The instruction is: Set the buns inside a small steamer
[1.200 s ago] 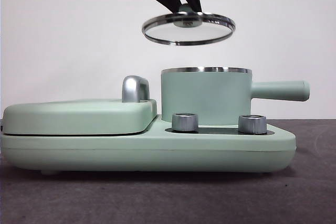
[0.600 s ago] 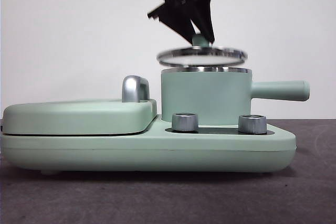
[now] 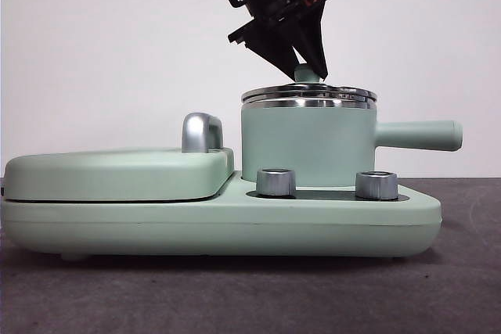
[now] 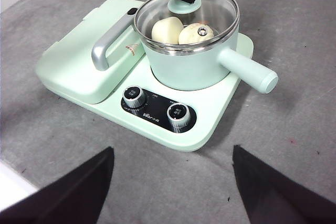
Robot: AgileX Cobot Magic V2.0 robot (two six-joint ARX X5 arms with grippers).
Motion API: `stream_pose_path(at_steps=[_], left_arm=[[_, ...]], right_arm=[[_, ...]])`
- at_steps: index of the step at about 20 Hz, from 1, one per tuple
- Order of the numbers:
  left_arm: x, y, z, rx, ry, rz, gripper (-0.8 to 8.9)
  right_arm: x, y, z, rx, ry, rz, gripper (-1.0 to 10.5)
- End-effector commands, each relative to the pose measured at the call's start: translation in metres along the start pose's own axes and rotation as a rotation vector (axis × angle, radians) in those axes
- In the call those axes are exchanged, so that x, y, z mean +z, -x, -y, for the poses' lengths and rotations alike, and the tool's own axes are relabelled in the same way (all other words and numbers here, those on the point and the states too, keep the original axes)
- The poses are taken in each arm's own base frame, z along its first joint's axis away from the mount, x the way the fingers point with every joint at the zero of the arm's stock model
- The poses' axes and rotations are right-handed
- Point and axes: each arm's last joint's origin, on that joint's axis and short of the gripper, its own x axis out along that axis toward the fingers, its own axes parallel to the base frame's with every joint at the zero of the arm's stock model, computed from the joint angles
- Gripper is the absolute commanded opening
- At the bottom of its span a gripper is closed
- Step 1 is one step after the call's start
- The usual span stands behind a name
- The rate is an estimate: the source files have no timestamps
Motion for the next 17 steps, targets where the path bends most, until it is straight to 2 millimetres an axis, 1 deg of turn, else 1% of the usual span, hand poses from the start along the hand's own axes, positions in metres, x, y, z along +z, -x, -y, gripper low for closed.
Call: stream_pose_path(at_steps=[1, 8, 11, 14, 15, 16, 17], left_arm=[[0.0004, -0.0197, 0.0016, -0.013, -0.019, -0.019, 0.19], [-0.0018, -0.0215, 0.0059, -0.025, -0.161, -0.045, 0.19], [-0.0021, -0.0214, 0.0056, -0.025, -0.155, -0.048, 0.19], [-0.0024, -0.0207, 0.0019, -0.019, -0.098, -0.046, 0.36], [-0.0021, -0.0206, 0.0017, -0.018, -0.094, -0.044, 0.66], [-0.0015, -0.0199, 0.0018, -0.017, -0.087, -0.04, 1.57], [-0.0005, -0.0181, 0.0003, -0.013, -0.072, -0.034, 2.83]], right_arm=[[0.0019, 0.0015, -0.0006, 0.003, -0.01, 0.013, 3.6], [0.002, 0.0015, -0.0002, -0.013, -0.01, 0.017, 3.6], [0.002, 0.0015, -0.0001, -0.015, -0.01, 0.018, 3.6], [0.002, 0.0015, -0.0001, -0.015, -0.01, 0.017, 3.6], [0.002, 0.0015, -0.0001, -0.015, -0.01, 0.017, 3.6], [0.002, 0.0015, -0.0001, -0.015, -0.01, 0.017, 3.6], [0.002, 0.0015, -0.0001, -0.015, -0.01, 0.017, 3.6]])
